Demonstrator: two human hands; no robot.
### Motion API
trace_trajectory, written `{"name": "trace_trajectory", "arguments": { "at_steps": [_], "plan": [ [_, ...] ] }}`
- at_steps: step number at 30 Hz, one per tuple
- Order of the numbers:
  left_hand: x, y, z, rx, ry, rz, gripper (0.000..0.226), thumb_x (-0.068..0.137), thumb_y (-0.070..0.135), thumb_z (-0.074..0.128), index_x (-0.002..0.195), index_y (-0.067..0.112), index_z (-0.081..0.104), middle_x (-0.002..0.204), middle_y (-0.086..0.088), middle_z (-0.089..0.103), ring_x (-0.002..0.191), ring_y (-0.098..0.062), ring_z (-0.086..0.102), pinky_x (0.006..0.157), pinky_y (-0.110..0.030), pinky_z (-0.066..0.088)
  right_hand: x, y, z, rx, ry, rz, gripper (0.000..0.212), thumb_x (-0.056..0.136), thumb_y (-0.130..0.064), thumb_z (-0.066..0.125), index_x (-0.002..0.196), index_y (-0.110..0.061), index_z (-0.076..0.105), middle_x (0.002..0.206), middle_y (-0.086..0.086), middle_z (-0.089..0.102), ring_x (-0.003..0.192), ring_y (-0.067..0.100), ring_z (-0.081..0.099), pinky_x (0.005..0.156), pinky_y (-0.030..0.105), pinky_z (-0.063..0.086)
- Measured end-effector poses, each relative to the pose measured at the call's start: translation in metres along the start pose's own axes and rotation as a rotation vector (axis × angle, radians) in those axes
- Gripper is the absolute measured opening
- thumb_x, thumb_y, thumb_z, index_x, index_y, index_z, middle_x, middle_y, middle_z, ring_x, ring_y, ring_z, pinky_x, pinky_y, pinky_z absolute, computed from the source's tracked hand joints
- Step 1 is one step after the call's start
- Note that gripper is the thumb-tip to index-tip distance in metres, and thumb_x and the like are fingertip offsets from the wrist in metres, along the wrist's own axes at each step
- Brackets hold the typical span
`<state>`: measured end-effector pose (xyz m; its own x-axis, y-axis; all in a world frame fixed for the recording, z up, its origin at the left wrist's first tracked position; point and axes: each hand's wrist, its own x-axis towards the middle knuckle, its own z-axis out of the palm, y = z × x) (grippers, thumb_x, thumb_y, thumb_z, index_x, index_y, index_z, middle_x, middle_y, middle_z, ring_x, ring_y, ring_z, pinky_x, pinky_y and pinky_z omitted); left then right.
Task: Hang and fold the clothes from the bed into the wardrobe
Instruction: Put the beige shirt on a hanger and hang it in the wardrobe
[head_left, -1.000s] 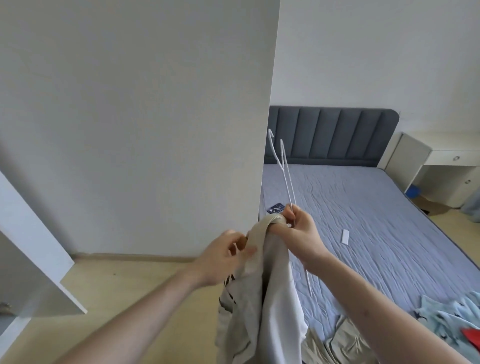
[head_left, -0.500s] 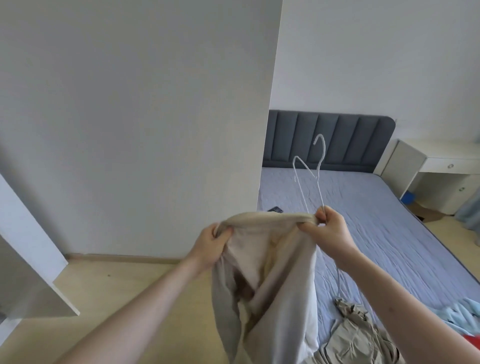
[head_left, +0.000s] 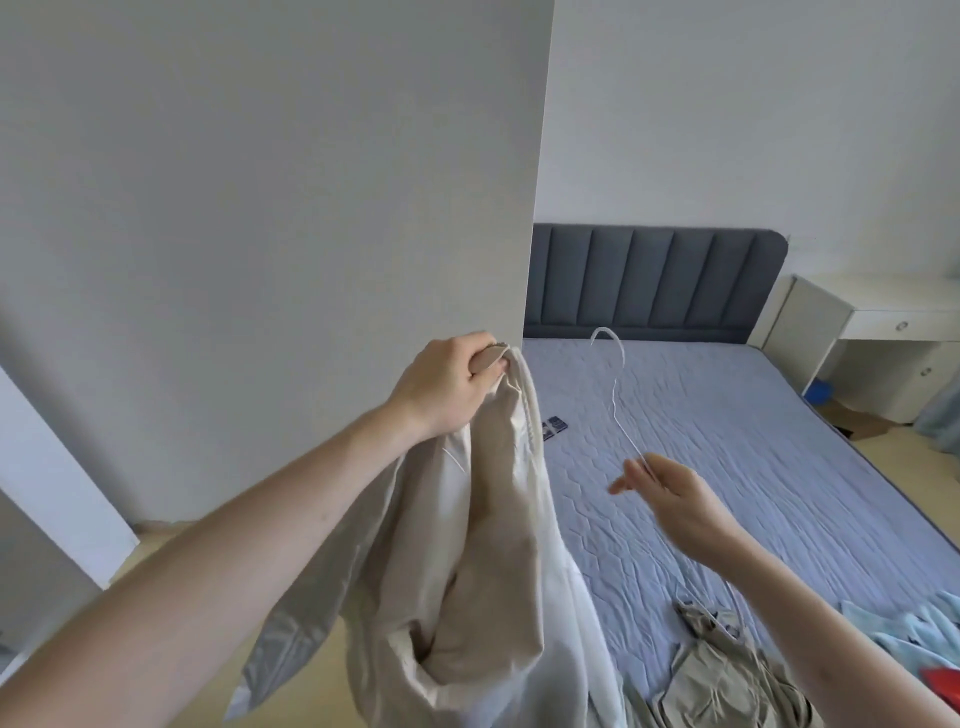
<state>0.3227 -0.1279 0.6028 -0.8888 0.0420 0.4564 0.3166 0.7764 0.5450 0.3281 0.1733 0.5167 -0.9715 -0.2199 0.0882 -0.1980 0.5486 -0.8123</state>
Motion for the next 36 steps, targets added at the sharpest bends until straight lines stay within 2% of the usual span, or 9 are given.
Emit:
{"name": "trace_trajectory", "arguments": {
  "at_steps": [2, 3, 4, 6, 10, 16, 25, 32, 36],
  "plan": [
    [0.004, -0.013, -0.009, 0.073, -0.015, -0.036, 0.028, 0.098, 0.031, 0.058, 0.072, 0.023, 0.051, 0.063, 0.009, 0.055, 0.068, -0.021, 0.055, 0.066, -0.039, 0.048, -0.007, -0.004, -0.006, -0.012, -0.015, -0.043, 0.040, 0.106, -0.043, 0.043, 0.081, -0.031, 0.072, 0.088, 0.001, 0.076, 0.087, 0.052, 0.064, 0.086, 0.061, 0.052],
    [0.004, -0.020, -0.014, 0.109, -0.014, -0.056, 0.028, 0.098, 0.031, 0.058, 0.071, 0.024, 0.050, 0.064, 0.008, 0.056, 0.070, -0.024, 0.056, 0.067, -0.039, 0.048, -0.010, -0.006, -0.009, -0.029, -0.023, -0.066, 0.040, 0.108, -0.037, 0.041, 0.082, -0.032, 0.072, 0.085, -0.004, 0.076, 0.082, 0.051, 0.063, 0.081, 0.060, 0.053],
    [0.004, -0.027, -0.017, 0.142, -0.006, -0.078, 0.029, 0.097, 0.031, 0.058, 0.070, 0.026, 0.049, 0.065, 0.007, 0.057, 0.071, -0.026, 0.056, 0.067, -0.039, 0.048, -0.013, -0.007, -0.013, -0.036, -0.027, -0.081, 0.038, 0.108, -0.034, 0.041, 0.086, -0.034, 0.072, 0.079, -0.008, 0.074, 0.070, 0.045, 0.060, 0.068, 0.052, 0.053],
    [0.002, -0.041, -0.024, 0.220, 0.035, -0.116, 0.031, 0.096, 0.032, 0.058, 0.068, 0.028, 0.047, 0.064, 0.007, 0.055, 0.071, -0.027, 0.055, 0.061, -0.035, 0.043, -0.017, -0.012, -0.017, -0.022, -0.009, -0.106, 0.032, 0.108, -0.031, 0.044, 0.096, -0.037, 0.073, 0.061, -0.006, 0.057, 0.049, 0.022, 0.040, 0.048, 0.031, 0.033],
    [-0.001, -0.058, -0.034, 0.312, 0.069, -0.167, 0.030, 0.096, 0.034, 0.058, 0.070, 0.025, 0.048, 0.062, 0.007, 0.054, 0.069, -0.027, 0.054, 0.056, -0.033, 0.038, -0.025, -0.022, -0.026, 0.037, 0.049, -0.140, 0.028, 0.106, -0.029, 0.051, 0.098, -0.036, 0.076, 0.051, -0.008, 0.028, 0.044, 0.011, 0.020, 0.042, 0.022, 0.017],
    [0.006, -0.067, -0.045, 0.365, 0.091, -0.225, 0.028, 0.098, 0.033, 0.053, 0.076, 0.014, 0.054, 0.066, 0.001, 0.058, 0.070, -0.031, 0.055, 0.058, -0.035, 0.043, -0.028, -0.038, -0.033, 0.027, 0.104, -0.185, 0.033, 0.103, -0.036, 0.053, 0.080, -0.036, 0.077, 0.048, -0.007, 0.025, 0.042, 0.009, 0.019, 0.042, 0.019, 0.015],
    [0.022, -0.063, -0.058, 0.418, 0.105, -0.245, 0.032, 0.098, 0.034, 0.053, 0.070, 0.022, 0.047, 0.069, 0.001, 0.058, 0.073, -0.035, 0.054, 0.061, -0.036, 0.044, -0.031, -0.038, -0.033, 0.042, 0.074, -0.177, 0.037, 0.103, -0.037, 0.051, 0.075, -0.032, 0.075, 0.048, -0.007, 0.023, 0.041, 0.009, 0.017, 0.041, 0.014, 0.017],
    [0.019, -0.051, -0.050, 0.391, 0.099, -0.198, 0.026, 0.098, 0.029, 0.055, 0.077, 0.014, 0.055, 0.068, -0.003, 0.059, 0.072, -0.037, 0.053, 0.063, -0.038, 0.046, -0.030, -0.026, -0.007, -0.037, 0.026, -0.141, 0.034, 0.102, -0.036, 0.054, 0.073, -0.035, 0.072, 0.044, -0.006, 0.027, 0.040, 0.008, 0.021, 0.041, 0.017, 0.018],
    [0.015, -0.048, -0.051, 0.385, 0.106, -0.179, 0.033, 0.098, 0.028, 0.055, 0.067, 0.021, 0.045, 0.063, 0.001, 0.052, 0.069, -0.035, 0.050, 0.058, -0.037, 0.040, -0.026, -0.017, 0.014, -0.024, 0.042, -0.091, 0.037, 0.103, -0.032, 0.057, 0.069, -0.028, 0.072, 0.043, -0.007, 0.030, 0.039, 0.009, 0.022, 0.041, 0.017, 0.020]
  ]
}}
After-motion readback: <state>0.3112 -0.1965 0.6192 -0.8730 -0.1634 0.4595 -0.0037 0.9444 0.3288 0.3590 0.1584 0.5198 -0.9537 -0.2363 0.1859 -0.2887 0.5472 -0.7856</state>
